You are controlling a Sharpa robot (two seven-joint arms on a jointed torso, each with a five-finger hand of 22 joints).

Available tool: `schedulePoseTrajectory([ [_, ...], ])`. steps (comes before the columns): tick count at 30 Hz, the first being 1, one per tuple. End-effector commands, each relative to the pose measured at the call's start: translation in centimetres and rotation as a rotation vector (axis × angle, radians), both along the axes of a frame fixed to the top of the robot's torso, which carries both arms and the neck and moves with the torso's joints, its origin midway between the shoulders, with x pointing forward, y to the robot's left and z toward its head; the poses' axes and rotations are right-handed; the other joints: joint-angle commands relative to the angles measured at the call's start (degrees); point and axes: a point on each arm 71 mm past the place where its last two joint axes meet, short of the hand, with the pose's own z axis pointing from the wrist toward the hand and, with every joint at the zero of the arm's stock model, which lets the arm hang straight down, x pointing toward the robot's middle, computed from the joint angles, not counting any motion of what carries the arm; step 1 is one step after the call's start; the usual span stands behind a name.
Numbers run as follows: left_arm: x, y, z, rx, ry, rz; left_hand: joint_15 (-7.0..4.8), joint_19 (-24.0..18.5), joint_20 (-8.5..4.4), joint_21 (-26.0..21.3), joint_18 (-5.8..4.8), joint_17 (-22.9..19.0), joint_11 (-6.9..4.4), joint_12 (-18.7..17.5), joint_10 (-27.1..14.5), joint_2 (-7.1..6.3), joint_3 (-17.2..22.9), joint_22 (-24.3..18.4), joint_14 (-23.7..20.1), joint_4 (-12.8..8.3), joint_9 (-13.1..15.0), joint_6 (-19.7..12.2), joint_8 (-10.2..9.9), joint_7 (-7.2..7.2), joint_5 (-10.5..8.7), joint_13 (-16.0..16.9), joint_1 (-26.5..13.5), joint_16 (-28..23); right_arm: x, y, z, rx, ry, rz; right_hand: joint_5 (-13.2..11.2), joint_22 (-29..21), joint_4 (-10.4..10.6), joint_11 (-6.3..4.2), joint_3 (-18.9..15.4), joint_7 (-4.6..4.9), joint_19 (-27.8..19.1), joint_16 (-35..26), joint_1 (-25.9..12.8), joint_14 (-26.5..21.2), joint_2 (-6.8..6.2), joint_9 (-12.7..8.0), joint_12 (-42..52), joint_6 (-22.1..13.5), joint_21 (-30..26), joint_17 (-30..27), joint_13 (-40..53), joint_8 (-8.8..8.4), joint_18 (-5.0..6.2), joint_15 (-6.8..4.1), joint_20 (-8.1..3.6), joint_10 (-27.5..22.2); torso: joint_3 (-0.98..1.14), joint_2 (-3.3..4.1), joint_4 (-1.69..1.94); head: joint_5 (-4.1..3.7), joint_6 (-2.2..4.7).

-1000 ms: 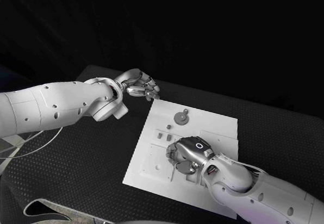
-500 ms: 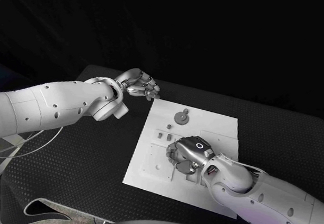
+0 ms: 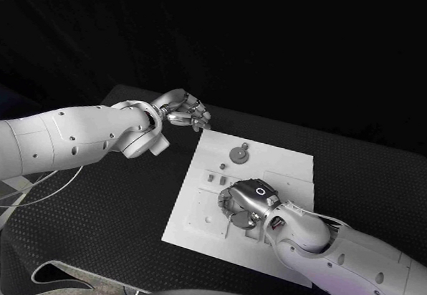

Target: Assemble the parts on the task board

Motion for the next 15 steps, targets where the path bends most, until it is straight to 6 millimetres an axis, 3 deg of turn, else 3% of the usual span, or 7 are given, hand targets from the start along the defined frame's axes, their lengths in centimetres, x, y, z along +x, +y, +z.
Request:
schedulePoseTrajectory([
  [1, -0.02, -0.26, 0.19, -0.002, -0.004, -0.018, 0.24, -0.24, 0.33, 0.09, -0.53, 0.08, 0.11, 0.16, -0.03, 0.21, -0.35, -0.08, 0.12, -0.07, -0.07, -0.05, 0.21, 0.12, 0.26, -0.10, 0.41, -0.27, -0.27, 0.13, -0.71, -0.069, 0.024, 0.020, 0.29, 0.91, 0.14, -1.38, 0.34, 0.06, 0.12, -0.20, -0.02, -0.60, 0.00, 0.10, -0.19, 0.25, 0.12, 0.10, -0.09, 0.18, 3.04, -0.47, -0.32, 8.48, -0.01, 0.01, 0.01, -0.01, -0.01],
  [15, -0.01, -0.25, 0.25, -0.002, -0.004, -0.019, 0.25, -0.25, 0.34, 0.09, -0.54, 0.18, 0.13, 0.15, -0.05, 0.22, -0.37, -0.12, 0.13, -0.06, -0.08, -0.04, 0.22, 0.12, 0.26, -0.15, 0.41, -0.35, -0.47, 0.60, -0.52, -0.042, 0.014, 0.026, 0.29, 0.91, 0.14, -1.38, 0.33, 0.07, 0.10, -0.22, -0.08, -0.60, 0.04, 0.14, -0.26, 0.23, 0.13, 0.13, -0.06, 0.16, 3.04, -0.46, -0.30, 8.51, 0.06, 0.01, -0.03, 0.00, -0.04],
])
